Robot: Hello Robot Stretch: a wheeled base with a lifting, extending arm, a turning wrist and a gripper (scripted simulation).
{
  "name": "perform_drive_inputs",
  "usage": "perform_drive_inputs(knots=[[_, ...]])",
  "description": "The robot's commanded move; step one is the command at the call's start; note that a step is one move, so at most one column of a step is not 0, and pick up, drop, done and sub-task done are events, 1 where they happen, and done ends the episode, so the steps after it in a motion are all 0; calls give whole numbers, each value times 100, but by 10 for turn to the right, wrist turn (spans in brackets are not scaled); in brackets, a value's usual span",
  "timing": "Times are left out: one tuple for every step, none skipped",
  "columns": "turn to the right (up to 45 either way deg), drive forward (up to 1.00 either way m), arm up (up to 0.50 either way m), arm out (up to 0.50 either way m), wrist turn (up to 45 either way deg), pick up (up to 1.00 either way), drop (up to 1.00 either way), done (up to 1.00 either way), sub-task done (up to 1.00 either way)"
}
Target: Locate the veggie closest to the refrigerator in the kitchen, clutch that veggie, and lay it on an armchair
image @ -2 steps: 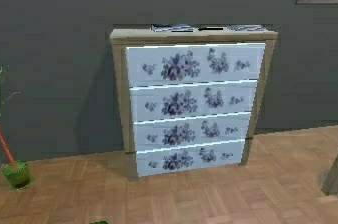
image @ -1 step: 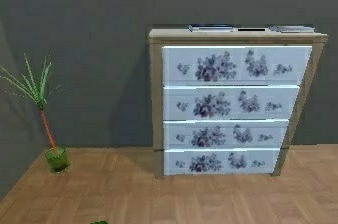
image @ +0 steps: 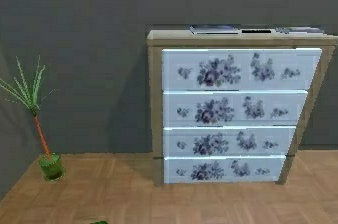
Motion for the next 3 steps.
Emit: perform_drive_inputs(knots=[[-450,0,0,0,0,0,0,0,0],[-210,0,0,0,0,0,0,0,0],[0,5,0,0,0,0,0,0,0]])
